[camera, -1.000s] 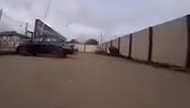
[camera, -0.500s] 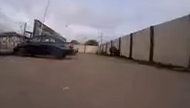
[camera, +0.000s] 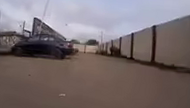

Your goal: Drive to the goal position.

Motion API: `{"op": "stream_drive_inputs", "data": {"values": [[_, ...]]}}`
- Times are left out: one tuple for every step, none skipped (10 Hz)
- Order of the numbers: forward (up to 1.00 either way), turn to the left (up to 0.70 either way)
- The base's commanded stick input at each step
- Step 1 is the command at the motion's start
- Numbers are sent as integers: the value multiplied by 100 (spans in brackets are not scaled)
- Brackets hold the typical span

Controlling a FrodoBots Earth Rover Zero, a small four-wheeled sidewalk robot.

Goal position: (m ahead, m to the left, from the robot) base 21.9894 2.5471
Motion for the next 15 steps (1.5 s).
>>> {"op": "stream_drive_inputs", "data": {"values": [[50,0],[50,0],[50,0],[50,0],[50,0],[50,0],[50,0],[50,0],[50,0],[50,0],[50,0],[50,0],[50,0],[50,0],[50,0]]}}
